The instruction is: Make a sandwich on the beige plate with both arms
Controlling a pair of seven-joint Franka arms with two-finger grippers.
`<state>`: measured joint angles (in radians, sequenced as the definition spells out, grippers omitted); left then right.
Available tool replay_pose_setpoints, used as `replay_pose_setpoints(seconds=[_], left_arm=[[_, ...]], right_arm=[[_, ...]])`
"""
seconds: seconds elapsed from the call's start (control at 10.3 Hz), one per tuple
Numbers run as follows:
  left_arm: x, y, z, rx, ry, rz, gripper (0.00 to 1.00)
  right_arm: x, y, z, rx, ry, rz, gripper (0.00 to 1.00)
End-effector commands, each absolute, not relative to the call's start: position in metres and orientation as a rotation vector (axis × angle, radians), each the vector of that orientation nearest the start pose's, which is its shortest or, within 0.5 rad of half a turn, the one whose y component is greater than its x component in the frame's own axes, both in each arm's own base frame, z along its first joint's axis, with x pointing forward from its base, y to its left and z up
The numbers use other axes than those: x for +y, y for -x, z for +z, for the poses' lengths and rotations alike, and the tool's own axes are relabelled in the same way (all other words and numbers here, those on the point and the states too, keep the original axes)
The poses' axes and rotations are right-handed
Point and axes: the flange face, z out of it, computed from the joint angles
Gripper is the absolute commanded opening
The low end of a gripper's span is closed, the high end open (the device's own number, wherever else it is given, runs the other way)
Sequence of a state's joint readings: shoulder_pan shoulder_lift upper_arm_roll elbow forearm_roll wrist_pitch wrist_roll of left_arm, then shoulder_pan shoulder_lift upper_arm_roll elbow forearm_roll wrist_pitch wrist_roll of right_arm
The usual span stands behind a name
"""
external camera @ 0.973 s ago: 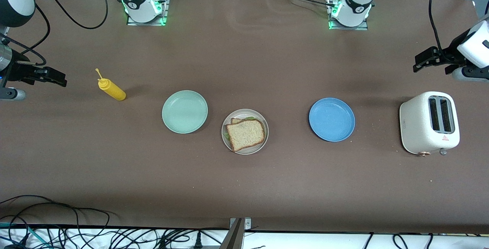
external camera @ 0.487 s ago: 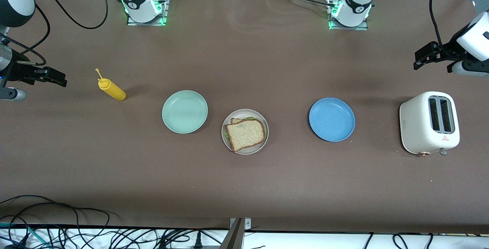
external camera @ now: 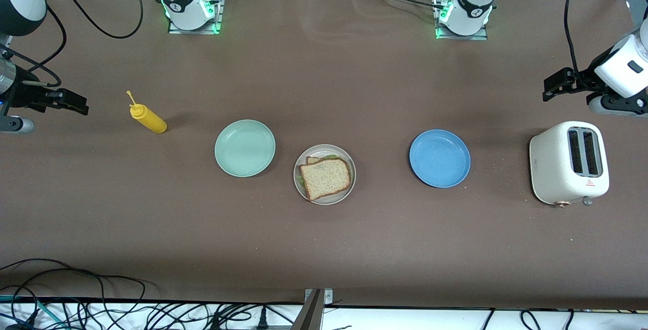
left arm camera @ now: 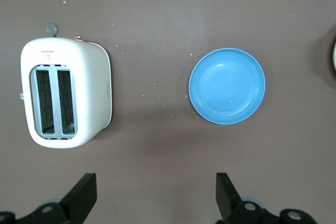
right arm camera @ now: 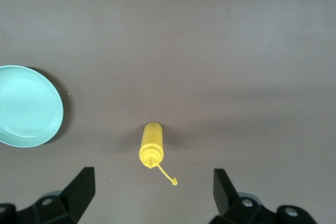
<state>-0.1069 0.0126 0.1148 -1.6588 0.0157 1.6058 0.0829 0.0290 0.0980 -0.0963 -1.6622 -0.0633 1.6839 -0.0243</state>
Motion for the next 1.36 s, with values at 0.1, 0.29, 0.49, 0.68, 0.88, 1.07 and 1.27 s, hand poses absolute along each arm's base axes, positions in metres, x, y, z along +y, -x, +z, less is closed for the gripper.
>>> replay_pose_setpoints(seconds=[0.1,0.29,0.49,0.68,0.88,1.07,1.27], left_arm=[[0.007,-0.569,0.584,0.119,3.079,0.112,1.00],[0.008,-0.570,0.585,0.126,3.079,0.113,1.00],[0.007,-0.571,0.589,0.128,3.077,0.098,1.00],[0.006,-0.575,0.579,0.129,3.077,0.124,1.00],[0.009,-0.576,0.577,0.124,3.078,0.129,1.00],[0.004,-0.579,0.571,0.136,3.090,0.145,1.00],[0.005,-0.579,0.571,0.136,3.090,0.145,1.00]], right_arm=[[-0.044,-0.585,0.539,0.070,3.211,0.110,1.00],[-0.045,-0.586,0.539,0.075,3.211,0.098,1.00],[-0.045,-0.587,0.539,0.077,3.210,0.095,1.00],[-0.048,-0.586,0.539,0.085,3.209,0.095,1.00],[-0.052,-0.586,0.539,0.097,3.209,0.091,1.00],[-0.059,-0.588,0.536,0.114,3.208,0.084,1.00],[-0.057,-0.589,0.536,0.109,3.209,0.079,1.00]])
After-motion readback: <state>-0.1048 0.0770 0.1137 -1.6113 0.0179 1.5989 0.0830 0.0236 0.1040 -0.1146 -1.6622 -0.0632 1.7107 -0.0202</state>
